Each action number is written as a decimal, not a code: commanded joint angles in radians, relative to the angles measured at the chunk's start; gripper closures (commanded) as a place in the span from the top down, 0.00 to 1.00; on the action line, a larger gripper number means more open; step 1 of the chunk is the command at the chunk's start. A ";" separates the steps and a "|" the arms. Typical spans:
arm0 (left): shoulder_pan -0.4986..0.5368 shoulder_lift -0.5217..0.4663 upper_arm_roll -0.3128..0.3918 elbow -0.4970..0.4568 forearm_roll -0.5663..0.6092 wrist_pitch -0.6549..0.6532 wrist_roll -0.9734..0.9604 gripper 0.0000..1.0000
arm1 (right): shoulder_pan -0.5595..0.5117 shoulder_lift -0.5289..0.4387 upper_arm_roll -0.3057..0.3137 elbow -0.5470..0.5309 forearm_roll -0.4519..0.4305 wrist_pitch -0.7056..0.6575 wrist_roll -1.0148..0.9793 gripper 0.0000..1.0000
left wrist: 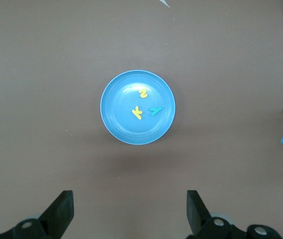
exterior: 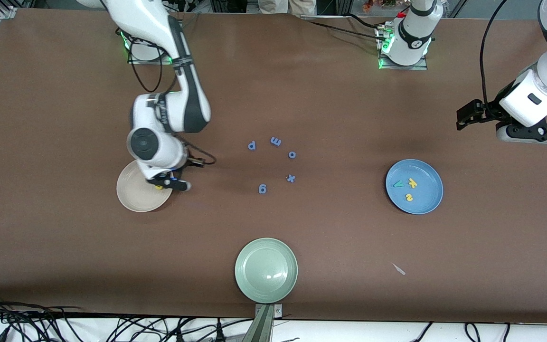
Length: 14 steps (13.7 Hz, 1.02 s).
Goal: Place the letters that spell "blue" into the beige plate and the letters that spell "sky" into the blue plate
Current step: 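Carry the orange e to the beige plate and open the right gripper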
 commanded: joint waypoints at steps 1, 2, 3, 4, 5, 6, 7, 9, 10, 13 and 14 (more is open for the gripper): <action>0.005 0.014 -0.001 0.031 -0.015 -0.024 0.024 1.00 | 0.005 0.006 -0.086 -0.017 0.011 -0.023 -0.225 0.11; 0.005 0.014 -0.001 0.031 -0.017 -0.023 0.024 1.00 | 0.001 0.012 -0.115 -0.034 0.011 -0.006 -0.287 0.11; 0.005 0.014 -0.001 0.031 -0.017 -0.023 0.024 1.00 | -0.015 0.015 -0.119 -0.040 0.011 0.012 -0.324 0.11; 0.005 0.014 -0.001 0.031 -0.015 -0.024 0.024 1.00 | -0.030 0.017 -0.119 -0.040 0.011 0.021 -0.329 0.14; 0.005 0.014 -0.001 0.031 -0.017 -0.024 0.024 1.00 | -0.041 0.017 -0.119 -0.038 0.013 0.026 -0.329 0.19; 0.005 0.014 -0.001 0.031 -0.017 -0.023 0.024 1.00 | -0.042 0.021 -0.119 -0.038 0.013 0.032 -0.327 0.35; 0.005 0.014 -0.001 0.031 -0.017 -0.023 0.024 1.00 | -0.047 0.021 -0.119 -0.037 0.013 0.034 -0.326 0.59; 0.004 0.014 -0.001 0.031 -0.017 -0.024 0.024 1.00 | -0.051 0.020 -0.119 -0.026 0.014 0.029 -0.310 0.75; 0.003 0.014 -0.001 0.031 -0.017 -0.024 0.024 1.00 | -0.052 0.020 -0.119 -0.017 0.014 0.024 -0.298 0.76; 0.005 0.014 -0.001 0.031 -0.017 -0.023 0.024 1.00 | -0.050 0.020 -0.117 0.053 0.013 -0.002 -0.218 0.76; 0.005 0.014 -0.001 0.031 -0.017 -0.024 0.024 1.00 | -0.051 0.018 -0.120 0.072 0.013 -0.026 -0.215 0.76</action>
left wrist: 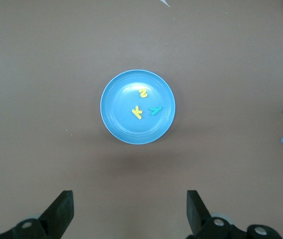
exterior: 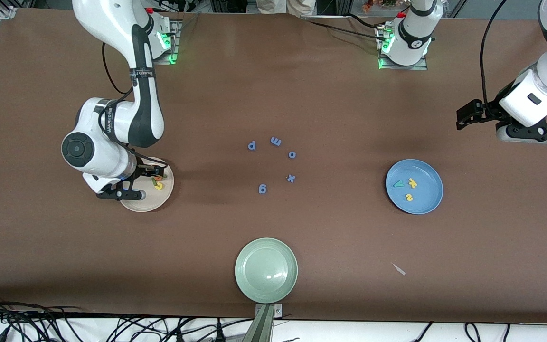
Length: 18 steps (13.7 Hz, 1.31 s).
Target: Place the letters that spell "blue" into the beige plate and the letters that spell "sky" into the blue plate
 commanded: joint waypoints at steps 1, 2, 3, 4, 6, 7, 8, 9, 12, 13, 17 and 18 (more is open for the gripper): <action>0.005 0.014 -0.001 0.031 -0.017 -0.022 0.024 1.00 | 0.001 0.002 -0.015 0.058 0.012 -0.055 0.030 0.76; 0.005 0.014 -0.001 0.031 -0.017 -0.021 0.024 1.00 | 0.001 -0.004 -0.026 0.061 0.011 -0.055 0.026 0.76; 0.004 0.014 -0.001 0.031 -0.017 -0.023 0.024 1.00 | 0.000 -0.004 -0.043 0.088 0.009 -0.076 0.020 0.78; 0.003 0.014 -0.001 0.031 -0.017 -0.022 0.024 1.00 | -0.015 -0.001 -0.055 0.130 0.008 -0.127 0.019 0.78; 0.005 0.014 -0.001 0.031 -0.017 -0.022 0.024 1.00 | -0.067 0.016 -0.050 0.223 0.003 -0.217 0.016 0.78; 0.005 0.014 -0.001 0.031 -0.017 -0.021 0.024 1.00 | -0.095 0.007 -0.032 0.237 -0.003 -0.227 0.019 0.78; 0.005 0.014 -0.001 0.031 -0.017 -0.021 0.024 1.00 | -0.159 -0.031 0.039 0.247 -0.014 -0.227 0.020 0.81; 0.005 0.014 -0.001 0.031 -0.017 -0.023 0.024 1.00 | -0.243 -0.080 0.145 0.248 -0.082 -0.224 0.029 0.92; 0.005 0.014 -0.001 0.031 -0.017 -0.023 0.024 1.00 | -0.463 -0.231 0.417 0.241 -0.282 -0.232 0.075 1.00; 0.005 0.014 -0.001 0.031 -0.017 -0.022 0.024 1.00 | -0.521 -0.278 0.477 0.240 -0.338 -0.263 0.079 1.00; 0.005 0.014 -0.001 0.031 -0.017 -0.023 0.024 1.00 | -0.763 -0.422 0.699 0.239 -0.478 -0.373 0.079 1.00; 0.005 0.014 -0.001 0.031 -0.017 -0.022 0.024 1.00 | -0.825 -0.450 0.754 0.236 -0.483 -0.389 0.077 1.00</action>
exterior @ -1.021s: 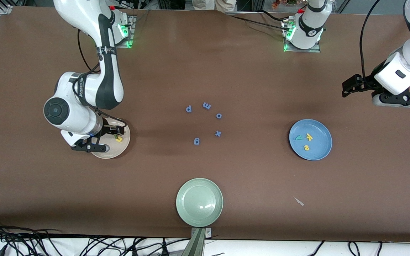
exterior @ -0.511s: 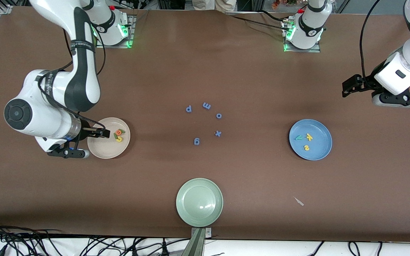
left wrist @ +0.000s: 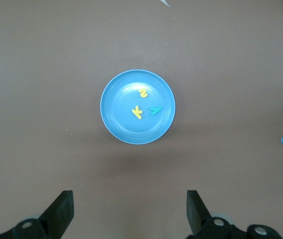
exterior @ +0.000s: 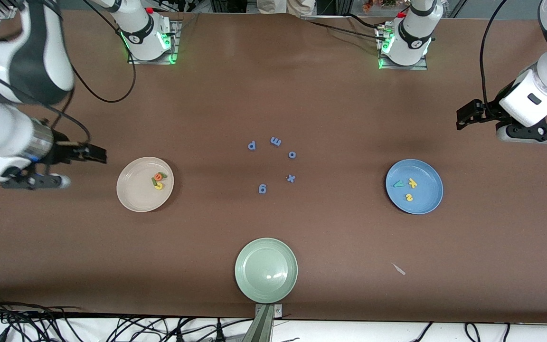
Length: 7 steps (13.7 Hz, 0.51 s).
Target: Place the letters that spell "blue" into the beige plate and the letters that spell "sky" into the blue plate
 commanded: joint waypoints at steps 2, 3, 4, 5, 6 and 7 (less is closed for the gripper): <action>0.004 0.014 -0.001 0.030 -0.017 -0.021 0.024 1.00 | -0.167 -0.131 0.132 -0.043 -0.031 -0.081 0.002 1.00; 0.005 0.014 -0.001 0.030 -0.017 -0.022 0.024 1.00 | -0.168 -0.166 0.132 -0.055 -0.048 -0.104 0.001 1.00; 0.004 0.014 -0.001 0.030 -0.017 -0.022 0.024 1.00 | -0.173 -0.193 0.132 -0.066 -0.054 -0.121 -0.008 1.00; 0.005 0.014 -0.001 0.030 -0.017 -0.021 0.024 1.00 | -0.174 -0.202 0.134 -0.066 -0.054 -0.123 -0.011 1.00; 0.005 0.014 -0.001 0.030 -0.017 -0.022 0.024 1.00 | -0.177 -0.202 0.132 -0.065 -0.054 -0.123 -0.014 1.00; 0.005 0.014 -0.001 0.030 -0.015 -0.021 0.024 1.00 | -0.190 -0.202 0.132 -0.065 -0.054 -0.120 -0.021 1.00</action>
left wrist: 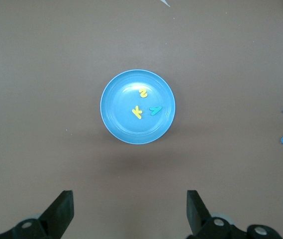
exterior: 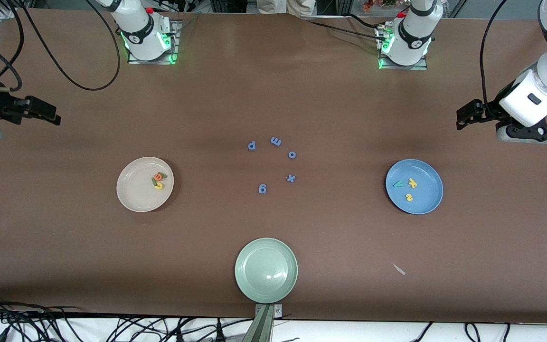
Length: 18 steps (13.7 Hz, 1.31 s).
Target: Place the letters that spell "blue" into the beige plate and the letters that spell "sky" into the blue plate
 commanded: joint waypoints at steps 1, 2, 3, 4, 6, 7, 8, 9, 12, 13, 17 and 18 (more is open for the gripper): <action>0.005 0.014 -0.001 0.030 -0.017 -0.020 0.024 1.00 | -0.034 -0.025 0.027 -0.034 -0.018 0.001 -0.017 1.00; 0.004 0.014 -0.001 0.030 -0.017 -0.022 0.024 1.00 | -0.034 -0.028 0.029 -0.033 -0.019 0.001 -0.016 1.00; 0.005 0.014 -0.001 0.030 -0.017 -0.022 0.024 1.00 | -0.033 -0.028 0.029 -0.030 -0.024 0.001 -0.016 1.00; 0.005 0.014 -0.001 0.030 -0.015 -0.020 0.024 1.00 | -0.033 -0.027 0.029 -0.025 -0.027 0.003 -0.016 1.00; 0.005 0.014 -0.001 0.030 -0.015 -0.022 0.024 1.00 | -0.028 -0.018 0.028 -0.007 -0.025 0.001 -0.019 1.00; 0.004 0.014 -0.001 0.031 -0.015 -0.020 0.024 1.00 | -0.027 -0.015 0.028 0.001 -0.025 0.001 -0.019 1.00; 0.004 0.014 -0.001 0.030 -0.017 -0.020 0.024 1.00 | -0.024 -0.013 0.029 0.003 -0.028 0.001 -0.017 1.00; 0.005 0.014 -0.001 0.030 -0.017 -0.020 0.024 1.00 | -0.013 -0.013 0.031 0.007 -0.040 0.001 -0.017 1.00; 0.005 0.014 -0.001 0.030 -0.015 -0.022 0.024 1.00 | 0.005 -0.009 0.031 0.009 -0.050 0.015 -0.016 1.00; 0.005 0.014 -0.001 0.030 -0.017 -0.022 0.024 1.00 | 0.005 -0.008 0.034 0.009 -0.050 0.024 -0.011 1.00; 0.005 0.014 -0.001 0.030 -0.017 -0.020 0.024 1.00 | 0.002 -0.002 0.032 0.007 -0.041 0.026 -0.017 1.00; 0.004 0.014 -0.001 0.030 -0.017 -0.022 0.024 1.00 | 0.002 -0.002 0.032 0.004 -0.041 0.024 -0.017 1.00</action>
